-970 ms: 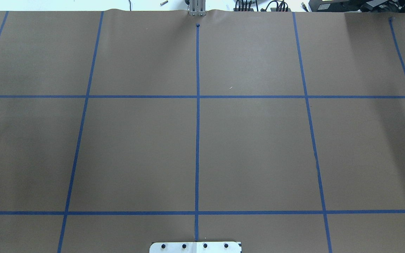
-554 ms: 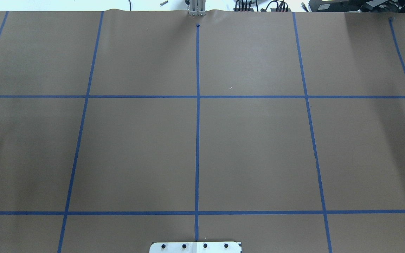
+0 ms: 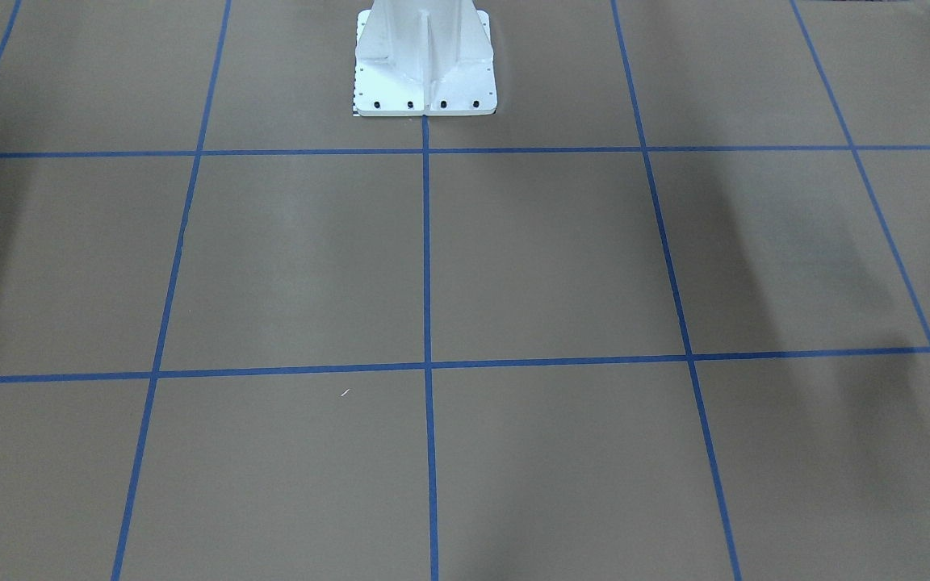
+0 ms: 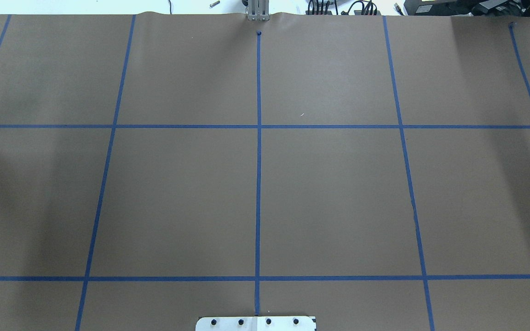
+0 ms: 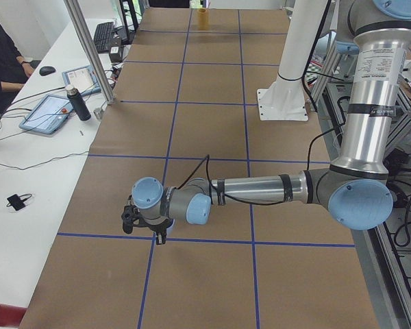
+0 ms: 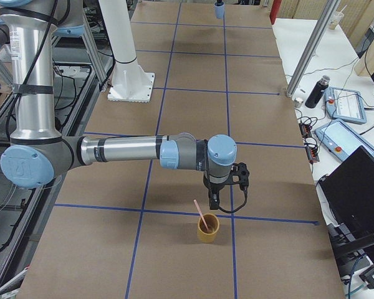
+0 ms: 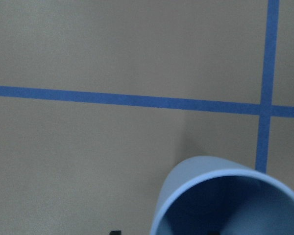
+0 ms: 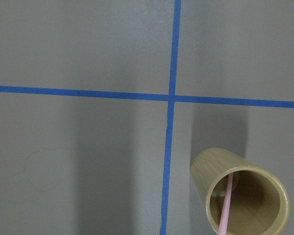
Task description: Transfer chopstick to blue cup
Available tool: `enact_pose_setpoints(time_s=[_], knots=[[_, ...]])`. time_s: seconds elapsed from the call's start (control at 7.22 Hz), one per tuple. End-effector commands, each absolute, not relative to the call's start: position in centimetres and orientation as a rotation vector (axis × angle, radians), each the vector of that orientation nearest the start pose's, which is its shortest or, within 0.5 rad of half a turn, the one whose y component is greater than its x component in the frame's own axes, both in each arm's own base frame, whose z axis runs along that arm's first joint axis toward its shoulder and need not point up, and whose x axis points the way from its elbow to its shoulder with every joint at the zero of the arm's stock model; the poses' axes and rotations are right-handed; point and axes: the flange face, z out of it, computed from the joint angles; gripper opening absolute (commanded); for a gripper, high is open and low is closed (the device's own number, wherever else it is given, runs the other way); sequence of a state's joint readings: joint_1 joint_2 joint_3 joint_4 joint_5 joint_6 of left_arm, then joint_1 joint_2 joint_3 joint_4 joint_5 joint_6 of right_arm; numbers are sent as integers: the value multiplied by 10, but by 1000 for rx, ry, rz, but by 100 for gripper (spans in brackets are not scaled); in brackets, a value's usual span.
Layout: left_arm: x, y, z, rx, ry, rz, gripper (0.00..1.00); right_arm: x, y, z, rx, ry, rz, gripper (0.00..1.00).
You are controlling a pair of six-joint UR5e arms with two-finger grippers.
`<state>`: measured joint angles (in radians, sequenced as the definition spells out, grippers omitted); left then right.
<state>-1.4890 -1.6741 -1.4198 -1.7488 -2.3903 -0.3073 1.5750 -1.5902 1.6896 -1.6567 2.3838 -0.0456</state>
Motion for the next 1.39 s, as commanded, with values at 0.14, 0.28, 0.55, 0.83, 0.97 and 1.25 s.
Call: enact_pose_setpoints(time_s=[0.14, 0.28, 0.55, 0.83, 0.97, 1.25], knots=[[-13, -604, 532, -76, 820, -192, 0, 63, -482, 607, 51, -815, -52, 100], [-6, -623, 499, -78, 823, -185, 0, 63, -480, 608, 49, -817, -52, 100], [74, -655, 421, -130, 826, -259, 0, 63, -476, 611, 47, -815, -60, 100], [172, -664, 340, -182, 846, -298, 0, 63, -474, 612, 45, -815, -58, 100], [219, -658, 297, -218, 860, -339, 0, 63, -474, 612, 45, -815, -57, 100], [316, -630, 214, -289, 885, -363, 0, 61, -471, 614, 35, -840, -48, 100]])
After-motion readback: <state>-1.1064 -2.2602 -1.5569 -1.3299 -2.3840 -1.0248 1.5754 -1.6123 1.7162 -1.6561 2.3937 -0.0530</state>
